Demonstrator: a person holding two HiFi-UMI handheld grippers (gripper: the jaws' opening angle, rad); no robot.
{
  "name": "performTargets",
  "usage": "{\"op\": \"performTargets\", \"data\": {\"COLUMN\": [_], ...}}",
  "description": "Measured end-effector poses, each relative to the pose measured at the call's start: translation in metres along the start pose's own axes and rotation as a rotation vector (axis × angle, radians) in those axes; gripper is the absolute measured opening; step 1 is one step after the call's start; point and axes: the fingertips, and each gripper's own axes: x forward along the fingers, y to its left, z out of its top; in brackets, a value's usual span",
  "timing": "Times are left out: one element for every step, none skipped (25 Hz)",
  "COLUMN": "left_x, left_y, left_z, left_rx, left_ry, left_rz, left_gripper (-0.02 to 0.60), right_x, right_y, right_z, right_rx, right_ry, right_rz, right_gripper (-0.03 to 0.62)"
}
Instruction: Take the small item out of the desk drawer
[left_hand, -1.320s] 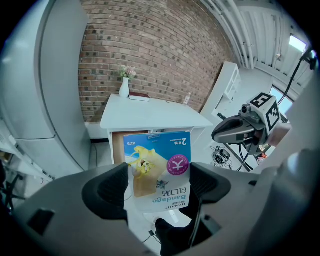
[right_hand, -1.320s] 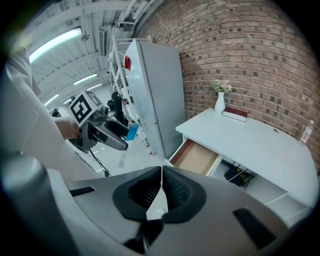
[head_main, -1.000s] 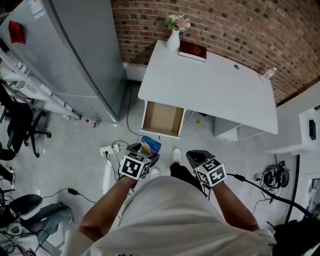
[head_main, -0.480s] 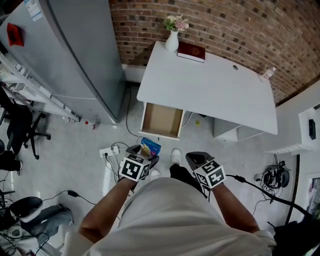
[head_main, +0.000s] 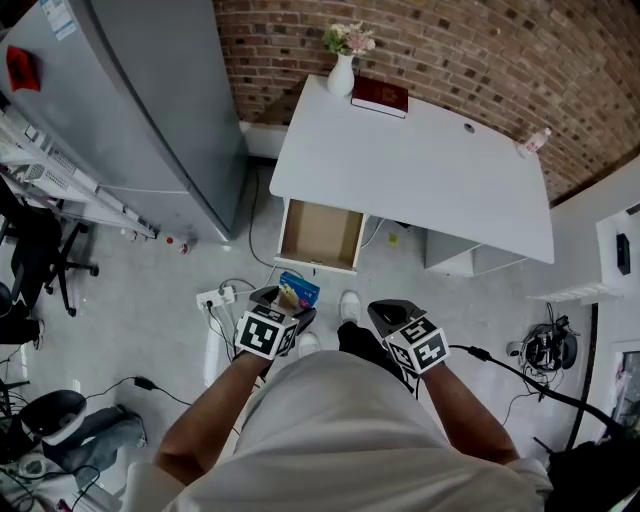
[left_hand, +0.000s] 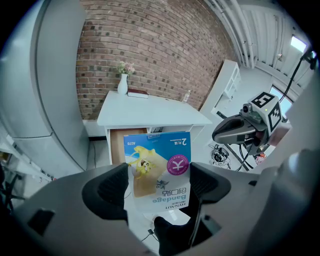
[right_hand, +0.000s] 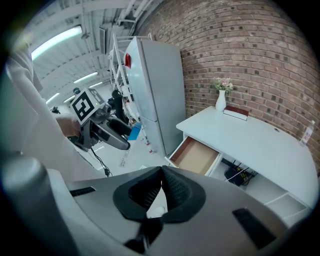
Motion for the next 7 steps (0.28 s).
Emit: {"op": "performTargets", "data": {"left_x": [-0.0003,-0.0003,0.0,0.0006,0.0015,0.0028,0.0041], "left_y": [-0.0006,-0.0011,-0.0012,-0.001,-0.0005,0.0001,0.0007], "left_z": [0.0008,0.0013,0.0017,0.0023,0.003,0.0035,0.004], "left_rx": [0.001,0.002,0.004,0.005,0.005,0.005,0.005], "left_ry": [0.001,0.001,0.001,0.001,0.0,-0.001,-0.003], "left_rz": [0.001,0.001,0.002,0.002,0.002,0.002,0.002], "left_gripper": [0.377,0.377,0.378,0.377,0.377,0.377,0.377], "right_x": [-0.0003,-0.0007,-0.0009,-0.0009,-0.0009,-0.0009,-0.0009], "right_y": [-0.0006,-0.0012,-0.0019,-0.0027,-0.0035,-0.0044,-0.0054], "right_z": [-0.0007,-0.0013,-0.0016,-0.0012,-0.0004,0.0005,0.0015], "right_rx": [0.001,0.001,0.002,0.002,0.0,-0.001,-0.002], "right_ry": [0.001,0.001,0.001,0.0,-0.001,-0.002,-0.004], "right_rz": [0.0,-0.001,-0.002,-0.002,-0.002,-0.002,-0.002], "right_gripper": [0.032,0.032,0.032,0.032,0.032,0.032,0.032]}}
